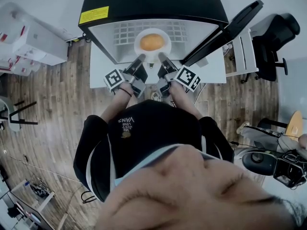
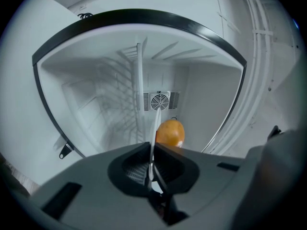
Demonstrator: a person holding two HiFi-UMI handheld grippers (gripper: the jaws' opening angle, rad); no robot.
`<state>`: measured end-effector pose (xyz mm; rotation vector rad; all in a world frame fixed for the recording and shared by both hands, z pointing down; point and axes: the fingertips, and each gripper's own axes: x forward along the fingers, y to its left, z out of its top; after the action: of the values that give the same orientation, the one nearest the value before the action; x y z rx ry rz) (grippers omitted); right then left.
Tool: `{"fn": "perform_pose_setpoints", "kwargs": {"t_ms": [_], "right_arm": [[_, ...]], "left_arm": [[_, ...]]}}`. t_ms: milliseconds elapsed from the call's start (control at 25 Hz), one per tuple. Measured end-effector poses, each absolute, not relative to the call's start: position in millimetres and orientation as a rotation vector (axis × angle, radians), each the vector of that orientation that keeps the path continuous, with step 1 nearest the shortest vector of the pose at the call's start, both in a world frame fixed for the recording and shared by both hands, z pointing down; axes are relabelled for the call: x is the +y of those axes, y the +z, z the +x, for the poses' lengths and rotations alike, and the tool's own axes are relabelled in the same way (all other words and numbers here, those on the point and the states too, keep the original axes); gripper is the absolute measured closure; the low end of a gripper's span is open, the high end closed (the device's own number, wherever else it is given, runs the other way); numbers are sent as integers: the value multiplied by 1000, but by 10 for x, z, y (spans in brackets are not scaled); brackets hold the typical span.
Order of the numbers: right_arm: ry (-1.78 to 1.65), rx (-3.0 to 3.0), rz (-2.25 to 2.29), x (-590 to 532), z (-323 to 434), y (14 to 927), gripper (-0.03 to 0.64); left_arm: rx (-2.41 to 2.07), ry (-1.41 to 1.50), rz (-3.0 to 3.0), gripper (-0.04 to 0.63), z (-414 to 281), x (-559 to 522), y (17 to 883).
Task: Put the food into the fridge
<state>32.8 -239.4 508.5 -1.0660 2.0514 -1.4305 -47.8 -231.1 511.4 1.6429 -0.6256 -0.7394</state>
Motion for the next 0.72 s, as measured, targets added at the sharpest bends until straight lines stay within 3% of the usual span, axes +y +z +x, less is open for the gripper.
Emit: {"fn": "perform_pose_setpoints", "kwargs": {"t_ms": [720], "right_arm": [[-1517, 2005, -1042, -2656, 342, 5174, 595]], "left_arm": [[-649, -767, 1624, 569, -465, -2542, 5125]]}}
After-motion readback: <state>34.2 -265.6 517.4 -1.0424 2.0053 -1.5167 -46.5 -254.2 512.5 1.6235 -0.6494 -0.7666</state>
